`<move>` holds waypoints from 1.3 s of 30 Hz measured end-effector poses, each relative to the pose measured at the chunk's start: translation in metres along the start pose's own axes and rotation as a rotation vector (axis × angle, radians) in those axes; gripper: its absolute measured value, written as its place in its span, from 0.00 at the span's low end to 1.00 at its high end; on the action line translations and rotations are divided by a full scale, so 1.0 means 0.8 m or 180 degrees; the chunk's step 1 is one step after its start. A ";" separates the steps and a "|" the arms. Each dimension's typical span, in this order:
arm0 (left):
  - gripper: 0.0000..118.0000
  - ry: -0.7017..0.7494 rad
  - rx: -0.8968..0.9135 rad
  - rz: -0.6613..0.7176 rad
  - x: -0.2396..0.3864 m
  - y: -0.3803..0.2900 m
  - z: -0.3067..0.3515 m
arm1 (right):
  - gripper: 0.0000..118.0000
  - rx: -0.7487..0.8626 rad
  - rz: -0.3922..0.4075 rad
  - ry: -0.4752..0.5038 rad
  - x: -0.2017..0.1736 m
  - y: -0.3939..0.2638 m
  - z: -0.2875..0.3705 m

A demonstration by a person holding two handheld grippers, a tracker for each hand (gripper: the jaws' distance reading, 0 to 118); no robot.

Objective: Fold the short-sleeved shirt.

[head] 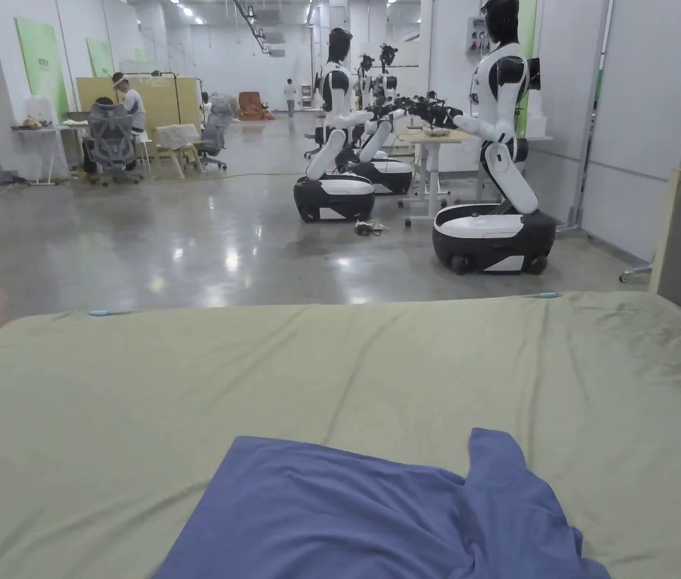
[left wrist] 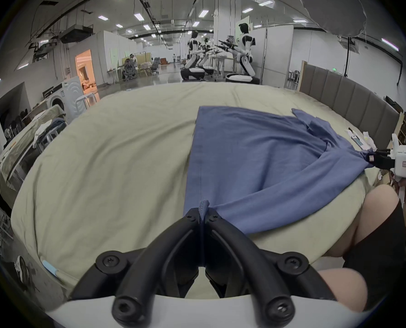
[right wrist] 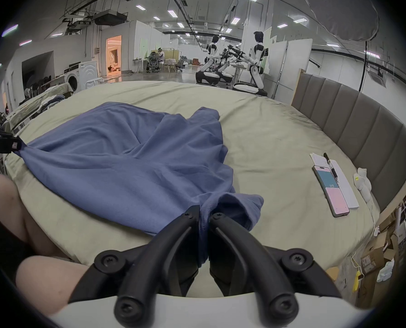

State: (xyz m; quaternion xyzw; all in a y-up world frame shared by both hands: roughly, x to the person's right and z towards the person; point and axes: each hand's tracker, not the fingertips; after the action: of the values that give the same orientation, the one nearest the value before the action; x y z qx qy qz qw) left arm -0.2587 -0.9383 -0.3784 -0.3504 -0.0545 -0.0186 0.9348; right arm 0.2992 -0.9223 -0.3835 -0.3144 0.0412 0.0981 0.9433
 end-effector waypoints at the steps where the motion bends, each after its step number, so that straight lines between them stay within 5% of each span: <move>1: 0.06 0.0015 -0.0019 -0.0005 0.005 -0.005 0.001 | 0.07 -0.0001 0.0009 0.0002 -0.001 -0.003 -0.001; 2: 0.18 0.0013 -0.0033 0.0000 0.005 -0.010 -0.002 | 0.09 -0.0010 0.0009 0.0015 0.000 -0.006 -0.002; 4: 0.62 0.0085 -0.0053 0.0095 0.001 -0.018 -0.001 | 0.36 -0.0089 -0.0099 0.0040 0.005 -0.012 -0.003; 5: 0.71 0.0091 -0.0045 0.0139 0.011 -0.017 0.013 | 0.46 -0.0088 -0.0161 0.0027 0.008 -0.015 -0.001; 6: 0.71 0.0120 -0.0007 0.0179 0.011 -0.018 0.022 | 0.46 -0.0082 -0.0244 0.0035 0.013 -0.019 0.004; 7: 0.93 0.0196 0.0124 0.0220 0.012 -0.016 0.034 | 0.90 -0.0078 -0.0324 0.0020 0.023 -0.029 0.000; 8: 0.95 0.0178 0.0261 0.0231 0.013 -0.012 0.049 | 1.00 0.0111 -0.0490 0.0024 0.028 -0.030 0.013; 12: 0.95 0.0246 0.0817 0.0284 0.019 0.012 0.106 | 0.99 0.0551 -0.0663 -0.0254 0.033 -0.017 0.039; 15: 0.88 0.0087 0.1141 0.0373 0.036 0.036 0.144 | 0.93 0.0787 -0.0698 -0.0161 0.012 0.028 0.084; 16: 0.70 0.0003 0.1203 0.0378 0.042 0.045 0.149 | 0.75 0.0875 -0.0672 -0.0186 0.004 0.039 0.092; 18: 0.14 -0.0010 0.1189 0.0327 0.055 0.063 0.150 | 0.10 0.0985 -0.0629 -0.0282 -0.011 0.056 0.099; 19: 0.00 0.0041 0.1234 0.0281 0.064 0.072 0.149 | 0.00 0.1057 -0.0767 -0.0388 -0.018 0.061 0.105; 22: 0.00 -0.0171 0.1294 0.0256 0.074 0.096 0.143 | 0.00 0.1067 -0.0757 0.0061 -0.021 0.076 0.108; 28: 0.00 -0.0339 0.1205 0.0066 0.086 0.161 0.090 | 0.00 0.1023 -0.0484 0.0057 -0.039 0.091 0.094; 35: 0.00 -0.0344 0.0616 -0.0212 0.061 0.289 -0.095 | 0.00 0.0894 -0.0440 0.0051 -0.040 0.104 0.051; 39: 0.00 -0.0120 0.0169 -0.0101 0.037 0.336 -0.228 | 0.00 0.0695 -0.0665 0.0165 -0.022 0.120 0.017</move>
State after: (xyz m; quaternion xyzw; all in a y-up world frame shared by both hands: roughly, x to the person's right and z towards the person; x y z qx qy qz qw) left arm -0.1937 -0.8554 -0.6870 -0.3249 -0.0781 -0.0254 0.9422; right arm 0.2622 -0.8413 -0.4264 -0.2149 0.0430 -0.0138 0.9756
